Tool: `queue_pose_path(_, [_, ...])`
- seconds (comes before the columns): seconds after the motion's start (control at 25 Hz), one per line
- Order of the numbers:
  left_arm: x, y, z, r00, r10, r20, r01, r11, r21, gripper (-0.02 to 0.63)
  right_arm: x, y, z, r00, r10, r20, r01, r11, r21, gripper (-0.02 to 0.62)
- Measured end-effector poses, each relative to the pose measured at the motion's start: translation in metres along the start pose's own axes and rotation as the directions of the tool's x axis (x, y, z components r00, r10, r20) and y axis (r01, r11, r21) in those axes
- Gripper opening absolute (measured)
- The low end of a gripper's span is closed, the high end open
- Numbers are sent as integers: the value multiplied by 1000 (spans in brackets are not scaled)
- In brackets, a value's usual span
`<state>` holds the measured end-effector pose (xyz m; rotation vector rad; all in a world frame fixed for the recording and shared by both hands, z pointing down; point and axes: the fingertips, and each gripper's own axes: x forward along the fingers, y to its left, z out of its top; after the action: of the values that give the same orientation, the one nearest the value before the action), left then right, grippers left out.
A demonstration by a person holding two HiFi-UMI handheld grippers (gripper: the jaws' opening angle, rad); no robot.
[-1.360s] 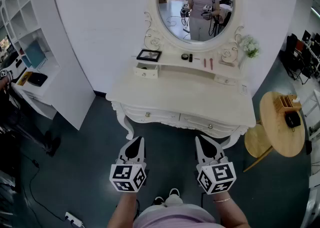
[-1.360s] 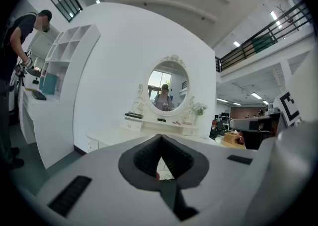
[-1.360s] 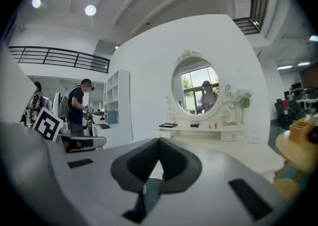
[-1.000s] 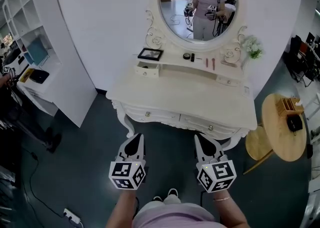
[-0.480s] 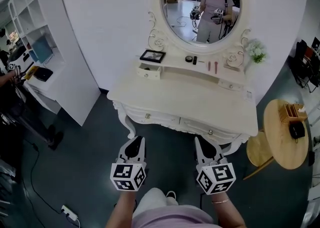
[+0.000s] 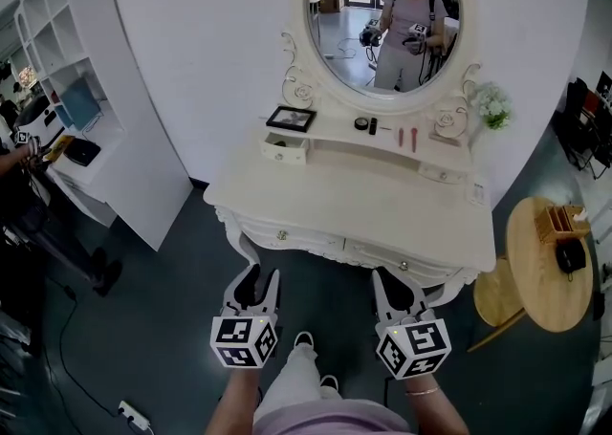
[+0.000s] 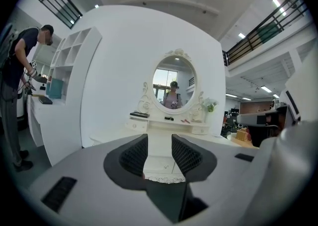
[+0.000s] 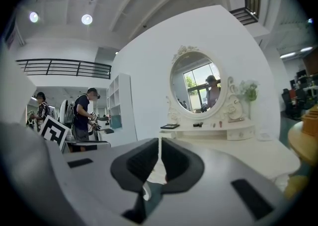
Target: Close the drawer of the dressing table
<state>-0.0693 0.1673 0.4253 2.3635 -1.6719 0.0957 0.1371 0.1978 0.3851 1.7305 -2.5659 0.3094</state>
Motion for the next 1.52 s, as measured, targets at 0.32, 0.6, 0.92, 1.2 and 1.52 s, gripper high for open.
queue_pose_path(0.32, [52,36,1,1000,17,-22,-17,1000,-6,190,57,-11,-2,1000,-7,-24,7,1000,4,6])
queue_pose_path(0.6, [119,82,12,999,22,-33,-23,1000,-16,223,133,-24,3,999,-20,-40,20,1000,2,6])
queue_pose_path(0.92, [197,121,33,999,-6,-53,6,1000,-1,227,208,-41,21,997,-73,-37,73,997,1,6])
queue_pose_path(1.2, [252,147,47,997,-45,-66,46,999,5,227,257,-47,32,992,-120,-36,120,993,-3,6])
queue_pose_path(1.52, [292,165,44,992,-76,-100,78,997,21,227,294,-48,35,988,-149,-39,149,989,-6,6])
